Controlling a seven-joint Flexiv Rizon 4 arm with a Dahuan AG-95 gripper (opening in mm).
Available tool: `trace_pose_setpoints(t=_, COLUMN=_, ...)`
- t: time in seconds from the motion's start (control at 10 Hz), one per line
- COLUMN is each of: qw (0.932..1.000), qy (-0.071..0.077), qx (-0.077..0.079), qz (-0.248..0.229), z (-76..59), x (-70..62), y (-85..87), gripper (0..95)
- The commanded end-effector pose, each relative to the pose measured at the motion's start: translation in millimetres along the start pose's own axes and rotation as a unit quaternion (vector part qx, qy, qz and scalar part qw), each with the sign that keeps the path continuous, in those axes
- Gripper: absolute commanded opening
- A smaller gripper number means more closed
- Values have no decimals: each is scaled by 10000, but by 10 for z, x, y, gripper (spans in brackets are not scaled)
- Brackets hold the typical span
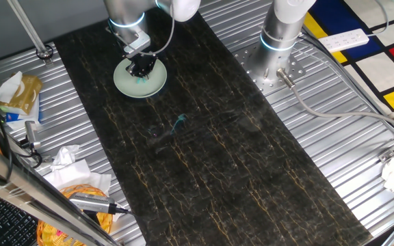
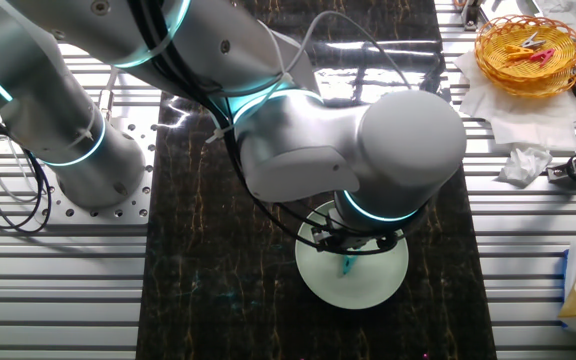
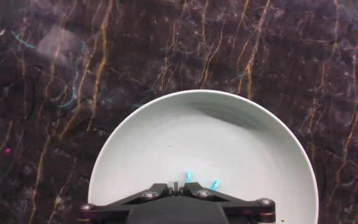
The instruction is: Use a clamp
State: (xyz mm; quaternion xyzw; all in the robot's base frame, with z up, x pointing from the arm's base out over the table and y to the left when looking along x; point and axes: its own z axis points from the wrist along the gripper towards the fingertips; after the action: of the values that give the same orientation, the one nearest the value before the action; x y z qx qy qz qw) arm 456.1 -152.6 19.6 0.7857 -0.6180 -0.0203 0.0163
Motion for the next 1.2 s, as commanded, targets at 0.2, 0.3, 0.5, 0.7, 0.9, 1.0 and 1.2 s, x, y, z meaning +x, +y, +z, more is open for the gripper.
trace_pose_setpoints(t=0.2, qw=9999, qy=5, qx=35, qz=122, z=4, x=-4, y=-22, gripper=0)
trace_pose_setpoints(t=0.3, qw=9997, qy=1, qx=46, qz=232, z=-3, x=-2, y=-25, gripper=0)
trace_pose_setpoints(t=0.5, qw=9969, qy=-75, qx=129, qz=771, z=-58, x=5, y=-30, gripper=0)
trace_pose_setpoints(t=0.7, qw=9845, qy=-357, qx=284, qz=1696, z=-134, x=-2, y=-37, gripper=0)
trace_pose_setpoints(t=0.9, qw=9644, qy=-372, qx=592, qz=2550, z=-154, x=-40, y=-21, gripper=0)
trace_pose_setpoints(t=1.0, qw=9525, qy=-364, qx=678, qz=2947, z=-154, x=-52, y=-30, gripper=0)
trace_pose_setpoints(t=1.2, qw=9457, qy=-332, qx=777, qz=3139, z=-204, x=-63, y=-61, gripper=760)
